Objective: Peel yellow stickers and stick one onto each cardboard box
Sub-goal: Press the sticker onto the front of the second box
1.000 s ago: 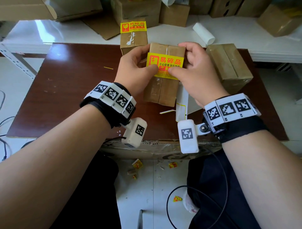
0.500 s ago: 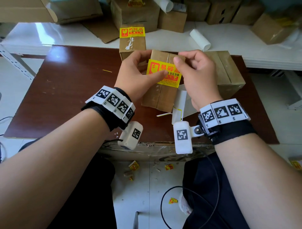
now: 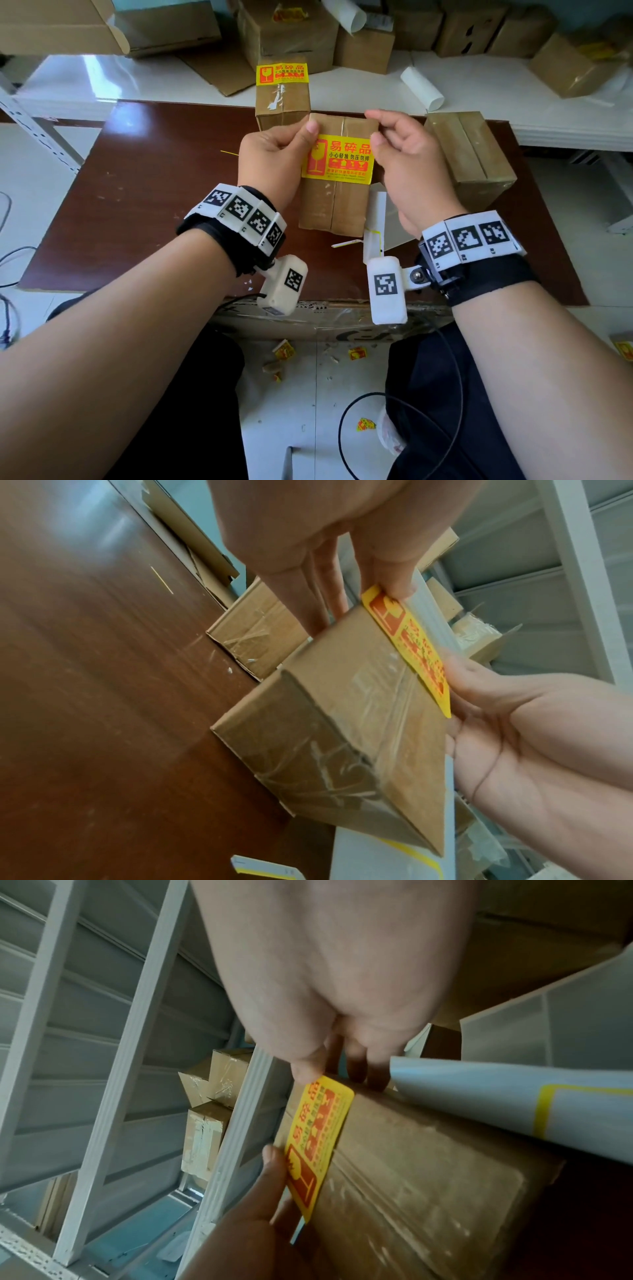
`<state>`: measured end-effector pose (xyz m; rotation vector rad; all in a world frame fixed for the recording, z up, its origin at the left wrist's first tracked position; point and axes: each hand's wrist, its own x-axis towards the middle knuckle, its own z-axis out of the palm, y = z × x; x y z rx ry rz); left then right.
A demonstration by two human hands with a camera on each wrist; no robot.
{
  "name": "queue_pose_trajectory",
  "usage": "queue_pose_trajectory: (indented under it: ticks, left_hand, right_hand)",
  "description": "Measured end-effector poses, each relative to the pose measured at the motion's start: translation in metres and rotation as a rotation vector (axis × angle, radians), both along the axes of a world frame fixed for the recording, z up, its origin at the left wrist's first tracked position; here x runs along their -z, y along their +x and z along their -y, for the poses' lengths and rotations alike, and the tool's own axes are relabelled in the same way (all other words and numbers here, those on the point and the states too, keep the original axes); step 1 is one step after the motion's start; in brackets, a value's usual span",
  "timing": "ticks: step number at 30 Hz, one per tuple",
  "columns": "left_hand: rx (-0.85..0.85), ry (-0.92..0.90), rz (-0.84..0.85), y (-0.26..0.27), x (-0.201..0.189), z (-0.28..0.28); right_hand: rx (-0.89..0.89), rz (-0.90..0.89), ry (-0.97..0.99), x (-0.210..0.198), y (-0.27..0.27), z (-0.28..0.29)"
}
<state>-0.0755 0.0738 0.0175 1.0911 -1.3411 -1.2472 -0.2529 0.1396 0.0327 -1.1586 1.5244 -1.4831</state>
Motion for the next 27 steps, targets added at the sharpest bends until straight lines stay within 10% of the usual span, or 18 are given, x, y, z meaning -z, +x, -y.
queue_pose_trajectory:
  ticks: [27]
  left_hand:
    - [0.279,-0.004,0.089,0.015,-0.008,0.008]
  right_hand:
    - [-0.112,-0.088,0.027,-0.005,-0.013,-0.006]
